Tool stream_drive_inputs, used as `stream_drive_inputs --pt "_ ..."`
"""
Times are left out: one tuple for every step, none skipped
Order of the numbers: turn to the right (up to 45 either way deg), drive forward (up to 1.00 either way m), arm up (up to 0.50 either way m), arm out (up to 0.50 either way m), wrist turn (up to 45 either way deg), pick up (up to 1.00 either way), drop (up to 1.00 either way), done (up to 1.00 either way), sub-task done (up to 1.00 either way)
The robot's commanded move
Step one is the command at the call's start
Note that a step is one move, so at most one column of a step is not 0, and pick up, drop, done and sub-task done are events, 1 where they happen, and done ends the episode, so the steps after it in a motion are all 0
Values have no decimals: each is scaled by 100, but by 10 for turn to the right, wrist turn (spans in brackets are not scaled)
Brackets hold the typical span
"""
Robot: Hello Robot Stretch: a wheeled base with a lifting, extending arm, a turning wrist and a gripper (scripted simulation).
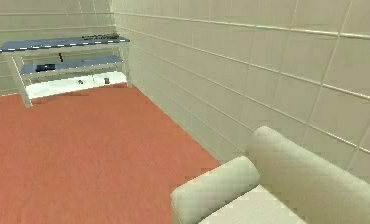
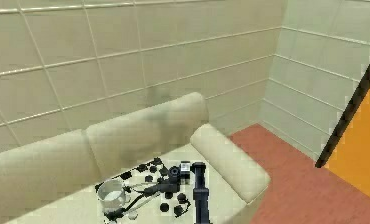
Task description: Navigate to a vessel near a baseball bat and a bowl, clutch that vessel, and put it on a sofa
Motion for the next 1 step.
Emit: stream_drive_inputs --pt "0 0 0 0 0 0 100 0 0"
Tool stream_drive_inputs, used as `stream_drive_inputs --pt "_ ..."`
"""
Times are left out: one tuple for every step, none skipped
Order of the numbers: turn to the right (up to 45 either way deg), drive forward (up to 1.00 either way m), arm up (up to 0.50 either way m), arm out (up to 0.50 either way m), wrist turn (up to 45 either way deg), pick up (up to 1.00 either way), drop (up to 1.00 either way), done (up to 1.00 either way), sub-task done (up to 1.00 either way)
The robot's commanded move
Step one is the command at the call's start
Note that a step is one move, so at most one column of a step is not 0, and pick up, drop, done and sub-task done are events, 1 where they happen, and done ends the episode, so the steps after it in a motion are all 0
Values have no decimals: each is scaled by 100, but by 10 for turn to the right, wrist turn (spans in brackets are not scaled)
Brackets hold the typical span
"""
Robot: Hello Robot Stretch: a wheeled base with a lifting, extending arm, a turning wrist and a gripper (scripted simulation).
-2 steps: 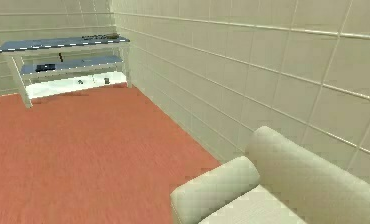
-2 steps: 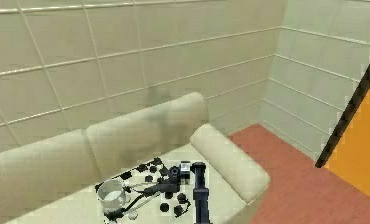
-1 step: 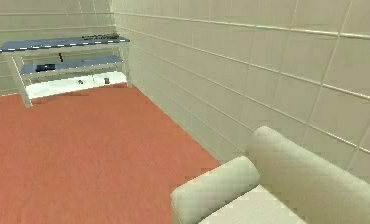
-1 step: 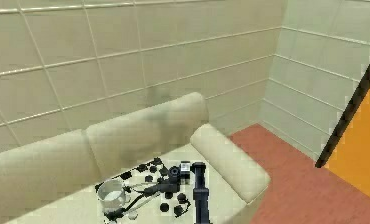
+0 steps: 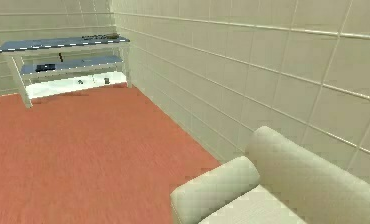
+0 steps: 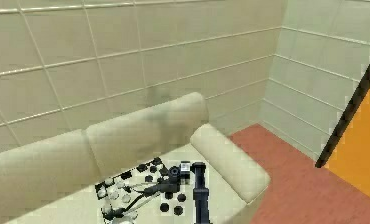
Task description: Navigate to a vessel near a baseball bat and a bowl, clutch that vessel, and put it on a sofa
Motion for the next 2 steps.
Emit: stream_drive_inputs --pt "0 0 10 0 0 0 0 0 0" --pt "0 0 0 -8 0 0 0 0 0"
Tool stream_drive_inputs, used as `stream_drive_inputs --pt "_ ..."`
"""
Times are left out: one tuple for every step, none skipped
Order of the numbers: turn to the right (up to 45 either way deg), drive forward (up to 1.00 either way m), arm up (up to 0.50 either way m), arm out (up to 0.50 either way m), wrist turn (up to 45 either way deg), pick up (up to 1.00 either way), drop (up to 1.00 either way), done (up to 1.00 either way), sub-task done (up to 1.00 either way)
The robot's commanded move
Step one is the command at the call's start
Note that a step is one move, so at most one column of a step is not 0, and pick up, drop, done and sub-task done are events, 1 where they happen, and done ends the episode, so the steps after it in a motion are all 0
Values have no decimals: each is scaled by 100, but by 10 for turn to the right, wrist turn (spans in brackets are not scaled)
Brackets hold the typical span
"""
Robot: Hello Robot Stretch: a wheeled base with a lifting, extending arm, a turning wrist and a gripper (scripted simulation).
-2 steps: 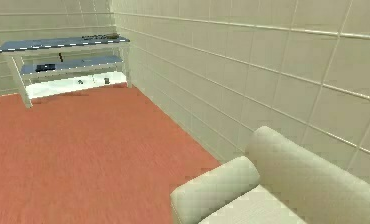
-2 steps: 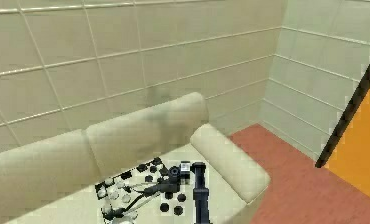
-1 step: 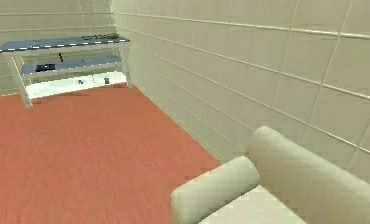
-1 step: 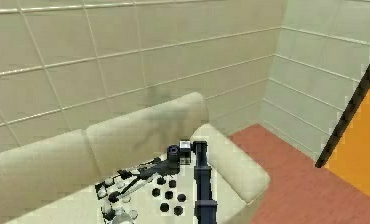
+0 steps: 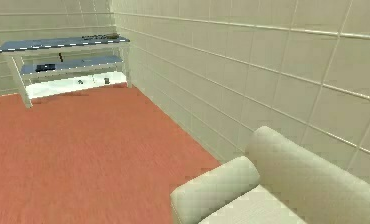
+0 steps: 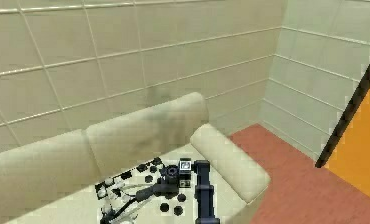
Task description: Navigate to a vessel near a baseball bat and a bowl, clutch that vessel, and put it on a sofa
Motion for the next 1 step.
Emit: stream_drive_inputs --pt "0 0 0 0 0 0 0 100 0"
